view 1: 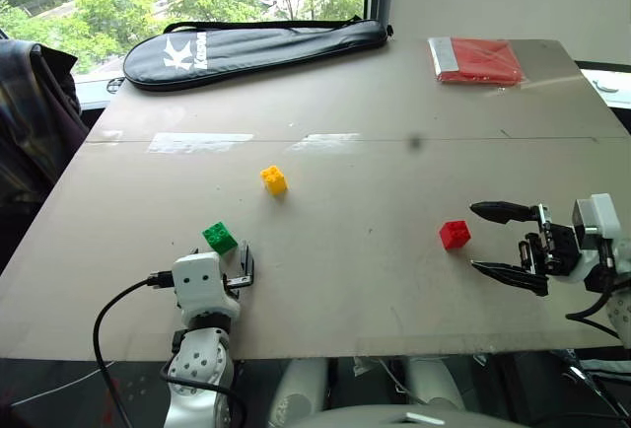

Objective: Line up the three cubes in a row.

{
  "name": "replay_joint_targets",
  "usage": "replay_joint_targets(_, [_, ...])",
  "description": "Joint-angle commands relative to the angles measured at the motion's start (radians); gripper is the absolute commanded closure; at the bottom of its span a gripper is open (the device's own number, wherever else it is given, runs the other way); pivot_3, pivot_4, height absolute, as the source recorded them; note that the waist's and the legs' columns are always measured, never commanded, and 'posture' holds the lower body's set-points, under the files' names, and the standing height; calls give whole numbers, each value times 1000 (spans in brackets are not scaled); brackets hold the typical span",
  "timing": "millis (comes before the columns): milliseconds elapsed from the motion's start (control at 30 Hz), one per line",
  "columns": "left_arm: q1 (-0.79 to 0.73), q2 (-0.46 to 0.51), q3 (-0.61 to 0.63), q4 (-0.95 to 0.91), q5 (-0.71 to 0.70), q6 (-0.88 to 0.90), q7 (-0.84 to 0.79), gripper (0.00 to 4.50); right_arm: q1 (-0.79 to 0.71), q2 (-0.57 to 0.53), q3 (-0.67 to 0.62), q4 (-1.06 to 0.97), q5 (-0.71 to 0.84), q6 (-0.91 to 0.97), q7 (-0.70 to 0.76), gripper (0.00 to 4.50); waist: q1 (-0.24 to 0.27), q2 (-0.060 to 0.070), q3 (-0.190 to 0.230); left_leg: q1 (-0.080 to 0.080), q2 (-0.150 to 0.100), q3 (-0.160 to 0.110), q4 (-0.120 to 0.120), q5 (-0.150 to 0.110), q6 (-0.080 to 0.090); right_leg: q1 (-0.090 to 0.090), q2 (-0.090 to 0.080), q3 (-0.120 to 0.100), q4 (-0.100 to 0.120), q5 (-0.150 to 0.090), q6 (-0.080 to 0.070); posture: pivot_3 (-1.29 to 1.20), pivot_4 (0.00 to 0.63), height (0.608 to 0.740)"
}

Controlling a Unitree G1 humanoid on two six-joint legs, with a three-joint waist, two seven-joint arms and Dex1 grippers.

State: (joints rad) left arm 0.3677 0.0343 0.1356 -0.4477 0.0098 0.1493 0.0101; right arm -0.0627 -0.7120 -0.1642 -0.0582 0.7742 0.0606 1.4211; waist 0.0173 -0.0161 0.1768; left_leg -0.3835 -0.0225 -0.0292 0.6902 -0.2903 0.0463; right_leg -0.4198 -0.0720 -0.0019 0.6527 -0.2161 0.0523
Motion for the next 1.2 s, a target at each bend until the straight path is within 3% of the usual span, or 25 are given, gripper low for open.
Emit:
replay_joint_targets(33, [-16, -6, 1, 12, 13, 15, 24, 275, -9, 1, -30, -14, -3, -8, 25, 62, 0, 0, 0, 0, 0, 0, 0, 0, 0, 0, 0, 0, 0, 0, 0, 0, 150, 694])
replay_joint_targets(467, [-88, -29, -38, -13, 40, 123, 61, 275, -54, 3, -30, 27, -77, -112, 137, 62, 2, 1, 0, 0, 0, -1, 0, 0, 0, 1, 0, -1, 0, 1, 2, 0, 150, 694])
replay_joint_targets(567, [-84, -31, -31, -21, 37, 138, 63, 989, -51, 3, -31, 34, -77, -119, 142, 0, 1, 1, 0, 0, -1, -1, 0, 0, 0, 1, -1, -1, 0, 1, 1, 0, 150, 694])
replay_joint_targets(700, [-63, -36, -18, -30, 26, 156, 65, 2810, -40, -2, -38, 44, -77, -128, 147, 0, 1, 1, 0, 0, -1, -1, 0, 0, 0, 1, -1, -1, 0, 1, 1, 0, 150, 694])
replay_joint_targets(900, [-50, -37, 3, -33, 11, 174, 58, 2944, -24, -5, -49, 44, -75, -131, 140, 0, -2, 1, 0, 0, -1, -1, 0, 0, 0, 1, -1, -1, -1, 1, 1, 0, 150, 694])
replay_joint_targets(1033, [-110, 26, 15, 11, -74, 115, -69, 2944, -2, -1, -71, 38, -69, -126, 123, 0, 0, 1, -1, 0, -1, -2, 0, 0, 0, 1, -1, -1, 0, 1, 1, 0, 150, 694])
replay_joint_targets(1200, [-254, 253, -85, 135, -214, -48, -523, 2944, 35, 4, -101, 22, -58, -102, 89, 0, 10, 1, -1, 0, -1, -3, 0, 1, -3, 1, 0, -4, 1, -1, -3, 0, 150, 694])
